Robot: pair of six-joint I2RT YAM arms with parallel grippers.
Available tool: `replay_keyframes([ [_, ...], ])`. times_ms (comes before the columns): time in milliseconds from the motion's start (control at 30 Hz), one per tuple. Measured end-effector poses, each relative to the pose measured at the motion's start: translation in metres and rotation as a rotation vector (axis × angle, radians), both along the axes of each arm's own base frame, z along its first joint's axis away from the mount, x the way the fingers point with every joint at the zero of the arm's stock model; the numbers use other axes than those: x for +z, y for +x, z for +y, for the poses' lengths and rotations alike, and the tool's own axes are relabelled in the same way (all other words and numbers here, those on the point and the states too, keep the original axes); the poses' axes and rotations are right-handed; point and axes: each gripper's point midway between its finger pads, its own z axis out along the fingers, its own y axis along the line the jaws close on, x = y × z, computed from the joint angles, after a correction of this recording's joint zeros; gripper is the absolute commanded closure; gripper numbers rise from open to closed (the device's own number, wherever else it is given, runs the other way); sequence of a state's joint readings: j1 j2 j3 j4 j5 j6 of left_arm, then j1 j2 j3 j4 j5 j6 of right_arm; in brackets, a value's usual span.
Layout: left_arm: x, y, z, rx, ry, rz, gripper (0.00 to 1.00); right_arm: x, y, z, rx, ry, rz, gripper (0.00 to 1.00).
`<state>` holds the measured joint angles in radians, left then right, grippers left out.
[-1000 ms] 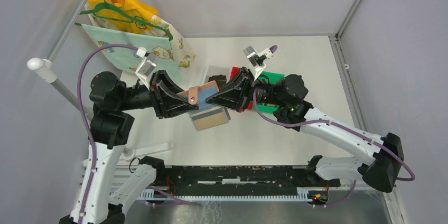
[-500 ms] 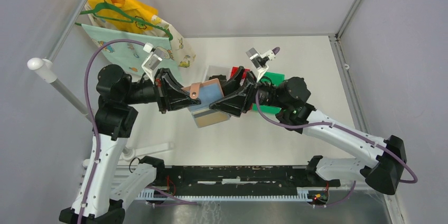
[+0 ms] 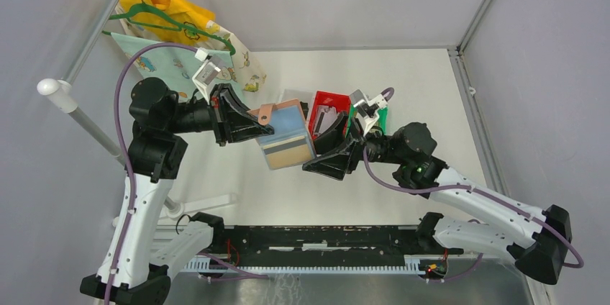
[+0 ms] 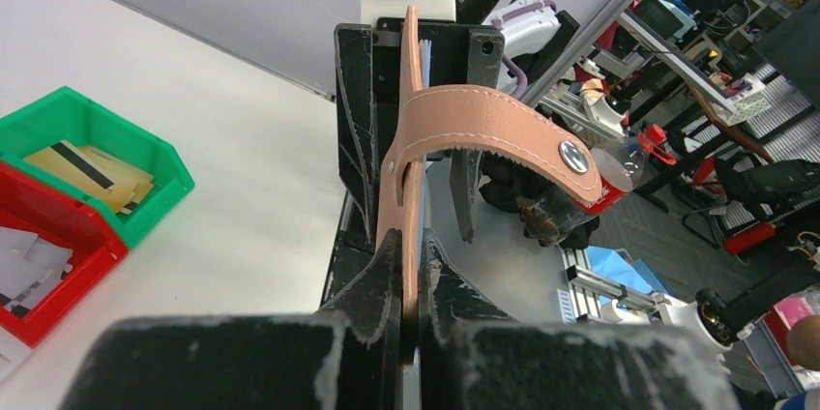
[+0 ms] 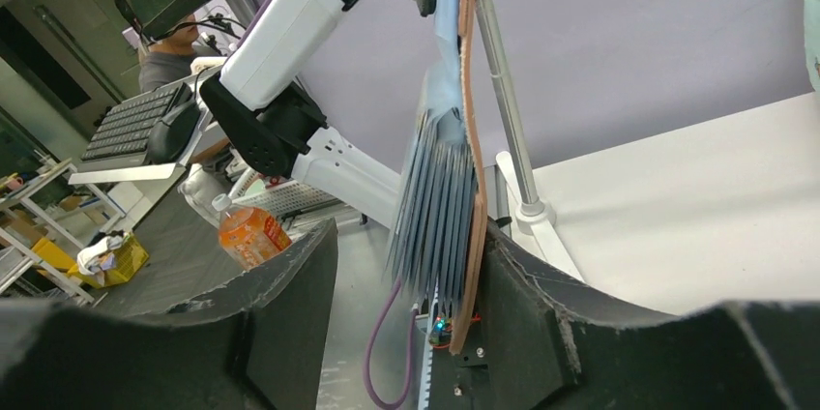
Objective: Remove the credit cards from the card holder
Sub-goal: Remove the credit card from the card holder.
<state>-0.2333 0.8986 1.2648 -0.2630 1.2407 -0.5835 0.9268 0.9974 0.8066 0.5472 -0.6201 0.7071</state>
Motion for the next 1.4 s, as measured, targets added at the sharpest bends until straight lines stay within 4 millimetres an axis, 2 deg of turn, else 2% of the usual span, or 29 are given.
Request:
replay_keyframes([
  [367,0.004,-0.003,0.001,0.0,0.004,0.017,0.98,-0.007,-0.001,-0.002,-0.009,-0.034,-0.042,0.45],
  [633,0.009,-0.003,0.001,-0.001,0.002,0.005,0.98,-0.004,0.0,0.0,-0.008,-0.059,-0.086,0.67],
  [833,0.01,-0.006,0.001,-0.016,0.003,0.004,0.98,-0.004,0.005,0.003,-0.025,-0.07,-0.089,0.79],
  [1033,0.013,-0.008,0.001,-0.017,0.001,-0.005,0.98,-0.001,0.011,0.003,-0.059,-0.062,-0.104,0.77],
  [1300,0.017,-0.009,0.002,-0.016,-0.003,-0.024,0.98,0.007,0.012,0.002,-0.069,-0.028,-0.121,0.8],
  [1400,0.019,-0.009,0.002,-0.016,-0.005,-0.032,0.98,0.01,0.012,0.001,-0.082,-0.015,-0.123,0.72],
])
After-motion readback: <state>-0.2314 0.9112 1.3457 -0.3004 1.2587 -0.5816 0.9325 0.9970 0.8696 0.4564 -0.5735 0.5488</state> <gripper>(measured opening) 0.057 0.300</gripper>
